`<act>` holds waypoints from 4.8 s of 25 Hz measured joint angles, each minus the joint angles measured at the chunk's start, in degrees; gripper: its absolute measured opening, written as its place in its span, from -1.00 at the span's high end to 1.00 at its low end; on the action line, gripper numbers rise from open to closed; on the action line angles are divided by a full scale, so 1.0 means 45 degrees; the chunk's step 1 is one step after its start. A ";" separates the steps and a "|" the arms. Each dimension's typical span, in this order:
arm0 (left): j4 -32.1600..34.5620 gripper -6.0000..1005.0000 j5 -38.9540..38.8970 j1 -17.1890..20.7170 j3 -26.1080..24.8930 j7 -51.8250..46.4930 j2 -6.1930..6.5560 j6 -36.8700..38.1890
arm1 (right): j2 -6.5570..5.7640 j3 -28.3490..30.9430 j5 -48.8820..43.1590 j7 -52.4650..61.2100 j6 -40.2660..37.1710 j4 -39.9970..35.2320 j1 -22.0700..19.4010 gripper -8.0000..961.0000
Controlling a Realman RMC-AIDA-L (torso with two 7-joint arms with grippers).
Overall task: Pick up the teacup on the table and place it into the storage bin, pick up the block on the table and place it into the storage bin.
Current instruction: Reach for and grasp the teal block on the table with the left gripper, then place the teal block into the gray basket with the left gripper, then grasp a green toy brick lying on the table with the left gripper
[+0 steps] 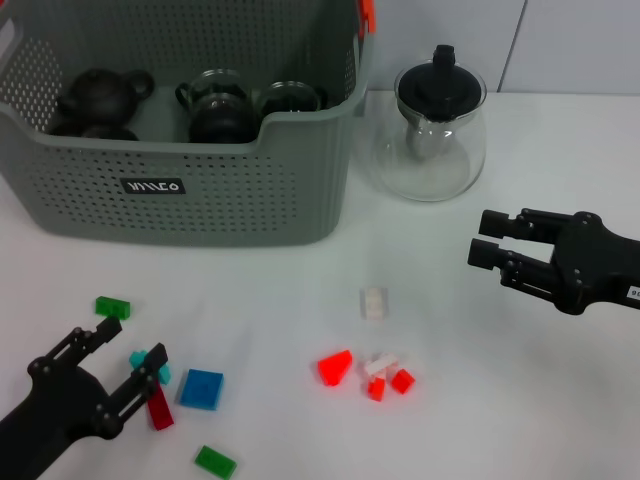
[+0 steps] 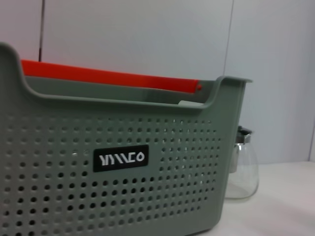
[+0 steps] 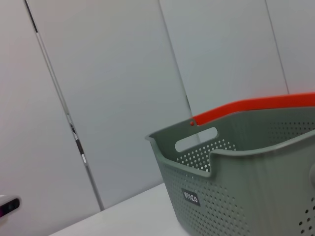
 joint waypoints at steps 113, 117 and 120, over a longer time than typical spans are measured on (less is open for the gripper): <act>0.7798 -0.03 0.2338 -0.7830 1.0333 -2.1530 0.2218 -0.5856 | 0.0053 -0.0008 0.0000 0.0048 0.0293 0.0585 0.0212 0.00; 0.9033 -0.21 -0.1730 -0.6326 0.8453 -1.9504 0.1919 -0.3318 | 0.0053 0.0016 0.0000 0.0050 0.0293 0.0594 0.0219 0.00; 0.8036 -0.34 -0.5764 -0.4985 0.6755 -1.6298 0.1915 -0.0049 | 0.0053 0.0027 0.0001 0.0049 0.0297 0.0596 0.0217 0.00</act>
